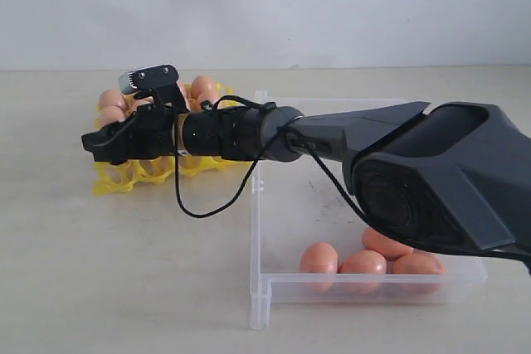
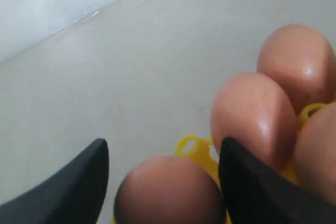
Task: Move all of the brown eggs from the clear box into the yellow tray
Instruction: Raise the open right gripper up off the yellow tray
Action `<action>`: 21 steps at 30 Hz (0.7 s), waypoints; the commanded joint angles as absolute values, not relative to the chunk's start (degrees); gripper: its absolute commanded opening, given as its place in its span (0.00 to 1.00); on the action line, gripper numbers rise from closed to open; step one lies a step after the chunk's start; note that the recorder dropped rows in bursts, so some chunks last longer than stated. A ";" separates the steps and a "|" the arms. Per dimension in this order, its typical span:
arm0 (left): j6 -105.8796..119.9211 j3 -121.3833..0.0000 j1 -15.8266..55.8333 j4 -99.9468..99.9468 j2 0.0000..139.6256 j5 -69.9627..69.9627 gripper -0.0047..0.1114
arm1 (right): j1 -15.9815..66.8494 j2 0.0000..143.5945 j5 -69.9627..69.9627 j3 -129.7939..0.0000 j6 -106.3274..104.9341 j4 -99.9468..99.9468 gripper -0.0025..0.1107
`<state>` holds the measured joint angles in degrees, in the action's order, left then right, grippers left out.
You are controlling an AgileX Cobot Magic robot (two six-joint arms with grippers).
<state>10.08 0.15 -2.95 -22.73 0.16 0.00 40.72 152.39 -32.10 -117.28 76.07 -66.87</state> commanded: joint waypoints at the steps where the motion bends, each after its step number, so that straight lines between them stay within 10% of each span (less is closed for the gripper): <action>1: 10.60 0.00 -2.71 -22.92 0.00 0.00 0.07 | 40.55 149.31 -27.82 -117.42 77.00 -67.20 0.53; 14: 10.60 0.00 -2.71 -22.92 0.00 0.00 0.07 | 40.55 143.24 -26.98 -117.32 94.01 -79.04 0.49; 21: 10.60 0.00 -2.71 -22.92 0.00 0.00 0.07 | 40.55 138.13 -38.80 -117.20 109.77 -99.95 0.02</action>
<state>10.08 0.15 -2.95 -22.73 0.16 0.00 40.62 140.79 -33.37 -117.28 105.99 -93.85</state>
